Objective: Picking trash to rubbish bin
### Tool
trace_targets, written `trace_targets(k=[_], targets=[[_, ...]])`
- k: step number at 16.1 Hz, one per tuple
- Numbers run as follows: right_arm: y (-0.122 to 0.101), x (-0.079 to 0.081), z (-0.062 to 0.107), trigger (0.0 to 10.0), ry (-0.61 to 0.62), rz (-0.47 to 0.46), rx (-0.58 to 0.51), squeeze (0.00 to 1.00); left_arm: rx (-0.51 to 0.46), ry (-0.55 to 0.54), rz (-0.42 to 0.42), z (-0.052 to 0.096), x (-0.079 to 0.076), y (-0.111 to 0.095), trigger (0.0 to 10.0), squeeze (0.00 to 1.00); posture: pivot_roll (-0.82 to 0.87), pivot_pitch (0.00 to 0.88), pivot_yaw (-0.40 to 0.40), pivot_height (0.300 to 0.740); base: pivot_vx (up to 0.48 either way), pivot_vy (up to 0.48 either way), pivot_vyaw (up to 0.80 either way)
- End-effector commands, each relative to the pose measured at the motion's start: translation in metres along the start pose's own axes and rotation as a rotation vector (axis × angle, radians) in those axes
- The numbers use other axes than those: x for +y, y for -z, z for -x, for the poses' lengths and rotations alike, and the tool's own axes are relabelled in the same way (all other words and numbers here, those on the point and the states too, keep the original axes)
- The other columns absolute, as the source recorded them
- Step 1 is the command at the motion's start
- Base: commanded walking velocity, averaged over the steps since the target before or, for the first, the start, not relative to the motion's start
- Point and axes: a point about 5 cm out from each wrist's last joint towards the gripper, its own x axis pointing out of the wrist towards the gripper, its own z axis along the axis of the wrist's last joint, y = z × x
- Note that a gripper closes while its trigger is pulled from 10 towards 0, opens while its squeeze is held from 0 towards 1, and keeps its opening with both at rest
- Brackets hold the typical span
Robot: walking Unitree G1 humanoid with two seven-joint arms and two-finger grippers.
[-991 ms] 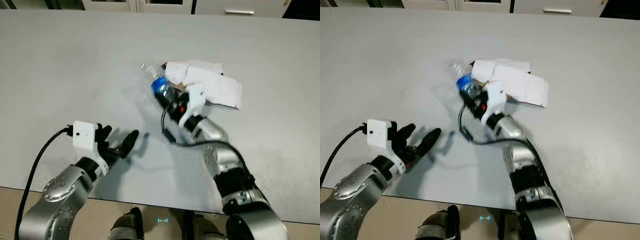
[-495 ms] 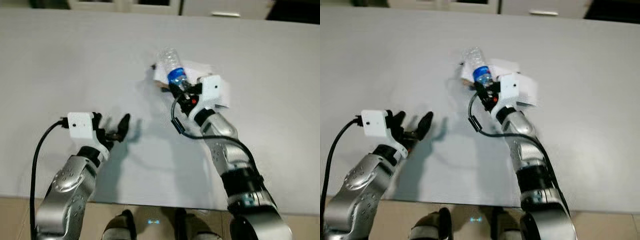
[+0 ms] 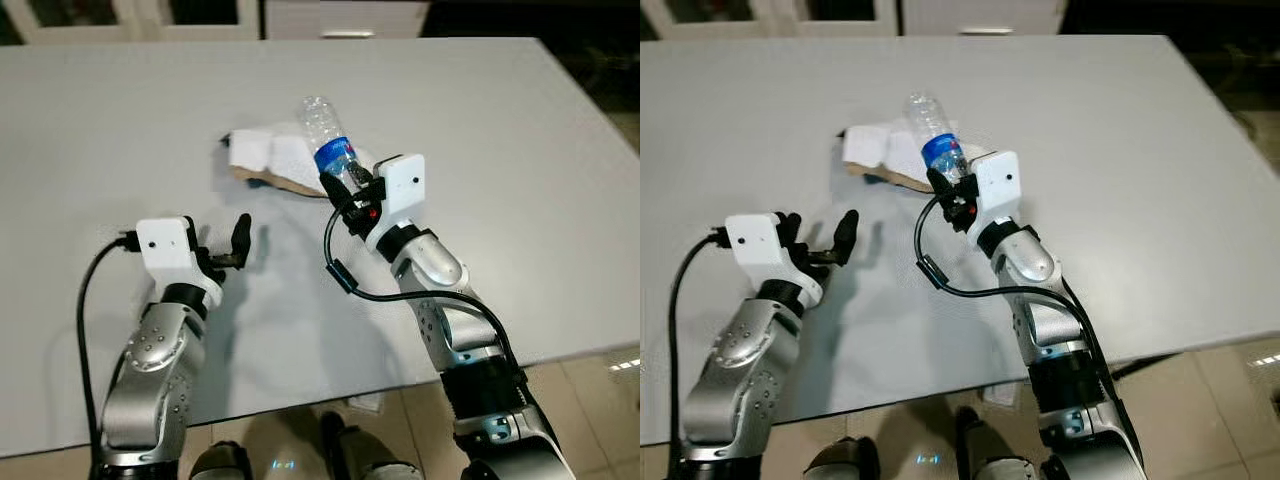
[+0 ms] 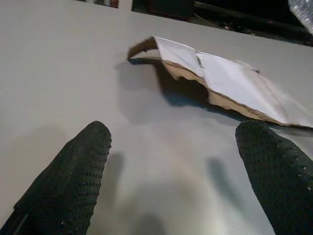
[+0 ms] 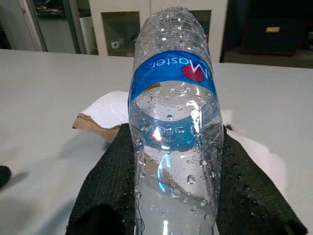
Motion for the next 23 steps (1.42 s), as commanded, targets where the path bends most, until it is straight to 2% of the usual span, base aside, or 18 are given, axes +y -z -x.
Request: trace_targets(k=[1,6,12,17,23], targets=[[0.001,0.001,0.004,10.0,0.002,0.008,0.012,0.00,0.005,-0.010,0.005,0.001,-0.001,0.004,10.0,0.00,-0.07,0.160,-0.063,0.740,0.000,0.000,-0.80],[-0.001,0.001,0.004,10.0,-0.003,0.027,0.024,0.00,-0.004,-0.033,0.015,-0.003,0.002,0.006,10.0,0.00,-0.08,0.155,-0.072,0.740,0.000,0.000,-0.80],[0.000,0.000,0.006,10.0,0.002,0.036,0.041,0.00,0.000,-0.130,0.002,-0.003,0.016,0.009,10.0,0.00,-0.08,0.163,-0.077,0.740,0.000,0.000,-0.79],[0.001,-0.002,0.008,10.0,0.018,0.037,0.048,0.00,-0.074,-0.137,-0.072,-0.006,0.020,-0.010,10.0,0.00,-0.09,0.174,-0.071,0.740,0.000,0.000,-0.79],[0.003,0.000,0.011,10.0,0.027,0.028,0.053,0.00,-0.031,-0.183,-0.042,-0.006,0.033,-0.004,10.0,0.00,-0.08,0.191,-0.059,0.740,0.000,0.000,-0.42]])
